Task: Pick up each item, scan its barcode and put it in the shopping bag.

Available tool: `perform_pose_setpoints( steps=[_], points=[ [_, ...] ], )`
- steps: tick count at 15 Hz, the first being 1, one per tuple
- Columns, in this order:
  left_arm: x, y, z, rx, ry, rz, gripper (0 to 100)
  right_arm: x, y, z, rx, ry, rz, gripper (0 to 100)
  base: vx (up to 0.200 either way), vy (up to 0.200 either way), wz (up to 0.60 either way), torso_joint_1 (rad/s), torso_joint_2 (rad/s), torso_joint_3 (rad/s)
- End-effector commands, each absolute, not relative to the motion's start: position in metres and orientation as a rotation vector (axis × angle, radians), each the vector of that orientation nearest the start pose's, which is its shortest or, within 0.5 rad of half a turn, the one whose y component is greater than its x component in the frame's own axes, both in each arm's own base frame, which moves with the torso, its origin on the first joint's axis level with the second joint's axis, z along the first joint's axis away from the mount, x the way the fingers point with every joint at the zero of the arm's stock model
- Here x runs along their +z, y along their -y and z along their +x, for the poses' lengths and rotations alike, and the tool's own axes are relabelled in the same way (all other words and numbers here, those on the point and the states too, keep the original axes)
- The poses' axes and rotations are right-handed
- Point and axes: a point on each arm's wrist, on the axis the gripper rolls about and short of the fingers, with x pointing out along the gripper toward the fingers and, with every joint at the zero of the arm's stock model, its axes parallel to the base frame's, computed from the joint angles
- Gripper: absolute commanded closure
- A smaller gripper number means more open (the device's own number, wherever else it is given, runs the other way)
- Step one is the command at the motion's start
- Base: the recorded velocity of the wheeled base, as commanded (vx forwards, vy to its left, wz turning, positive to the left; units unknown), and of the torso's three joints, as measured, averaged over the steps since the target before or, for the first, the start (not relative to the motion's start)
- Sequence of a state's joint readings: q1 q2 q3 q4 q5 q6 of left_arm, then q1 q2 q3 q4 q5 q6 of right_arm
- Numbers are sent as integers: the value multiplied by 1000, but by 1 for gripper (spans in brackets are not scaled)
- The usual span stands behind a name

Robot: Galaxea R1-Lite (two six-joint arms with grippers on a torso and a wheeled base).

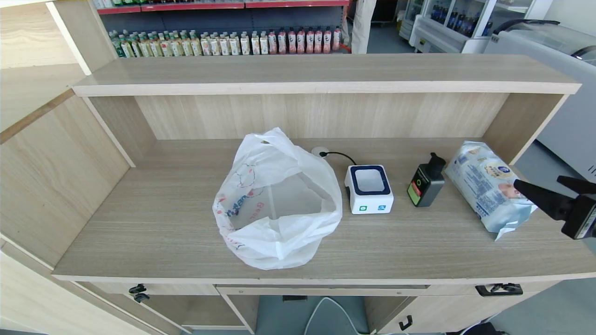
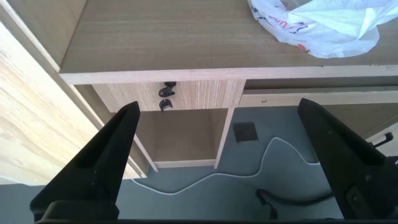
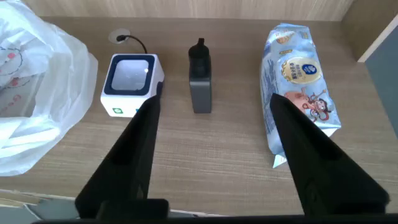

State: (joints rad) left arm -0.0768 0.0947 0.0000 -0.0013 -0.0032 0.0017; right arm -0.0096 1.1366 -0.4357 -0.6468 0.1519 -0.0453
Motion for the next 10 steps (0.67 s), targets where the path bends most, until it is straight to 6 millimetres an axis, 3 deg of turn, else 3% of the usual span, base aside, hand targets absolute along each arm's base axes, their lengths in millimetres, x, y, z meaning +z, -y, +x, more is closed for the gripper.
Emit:
perform_pose_setpoints(
  steps=[1,6,10],
  points=[
    [77,-1,-15,-80,-93,5,0,189,9,184,159,-169,-28,0,0,0,0,0,0,0],
    [77,-1,-15,-80,-93,5,0,159,38,232,169,-194,-30,0,0,0,0,0,0,0],
    [77,-1,-15,-80,-93,5,0,152,51,269,209,-189,-23,0,0,0,0,0,0,0]
  ],
)
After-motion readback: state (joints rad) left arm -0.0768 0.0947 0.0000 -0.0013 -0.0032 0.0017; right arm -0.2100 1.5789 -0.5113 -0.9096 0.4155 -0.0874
